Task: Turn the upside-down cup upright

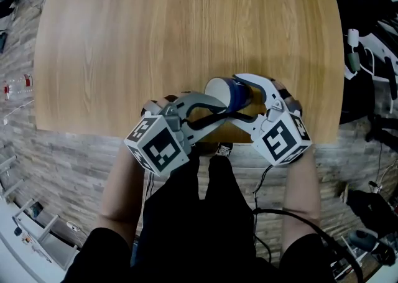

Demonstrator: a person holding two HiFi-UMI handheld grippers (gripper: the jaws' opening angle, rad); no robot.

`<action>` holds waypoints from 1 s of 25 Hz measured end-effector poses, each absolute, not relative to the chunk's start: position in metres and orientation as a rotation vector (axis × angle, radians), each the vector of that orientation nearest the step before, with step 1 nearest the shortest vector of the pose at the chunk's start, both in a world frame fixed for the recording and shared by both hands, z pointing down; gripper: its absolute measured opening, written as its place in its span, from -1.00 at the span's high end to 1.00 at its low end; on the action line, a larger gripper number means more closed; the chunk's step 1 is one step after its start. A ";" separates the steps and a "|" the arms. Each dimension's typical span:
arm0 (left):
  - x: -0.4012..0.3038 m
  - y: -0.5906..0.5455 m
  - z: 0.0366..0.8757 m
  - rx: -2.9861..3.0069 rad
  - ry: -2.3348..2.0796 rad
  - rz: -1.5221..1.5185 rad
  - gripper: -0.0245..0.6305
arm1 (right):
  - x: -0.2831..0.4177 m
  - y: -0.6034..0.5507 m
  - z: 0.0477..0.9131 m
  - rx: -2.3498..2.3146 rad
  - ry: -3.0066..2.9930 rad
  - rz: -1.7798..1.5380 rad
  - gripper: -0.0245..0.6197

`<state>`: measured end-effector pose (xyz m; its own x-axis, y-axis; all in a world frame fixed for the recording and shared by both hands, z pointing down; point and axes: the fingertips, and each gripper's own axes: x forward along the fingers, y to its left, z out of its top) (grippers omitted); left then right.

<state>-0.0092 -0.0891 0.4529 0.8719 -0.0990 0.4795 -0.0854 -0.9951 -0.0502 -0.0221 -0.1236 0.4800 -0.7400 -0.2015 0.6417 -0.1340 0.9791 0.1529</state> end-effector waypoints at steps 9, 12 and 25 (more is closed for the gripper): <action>-0.029 -0.123 0.410 -3.039 0.424 -0.445 0.61 | -0.010 -0.120 0.485 0.435 -2.599 0.001 -0.07; -0.054 -0.144 0.421 -3.125 0.751 -0.383 0.89 | -0.008 -0.119 0.480 0.495 -2.663 0.056 -0.07; -0.053 -0.187 0.479 -3.077 1.169 -0.649 0.91 | -0.026 -0.126 0.477 0.611 -2.700 0.126 -0.07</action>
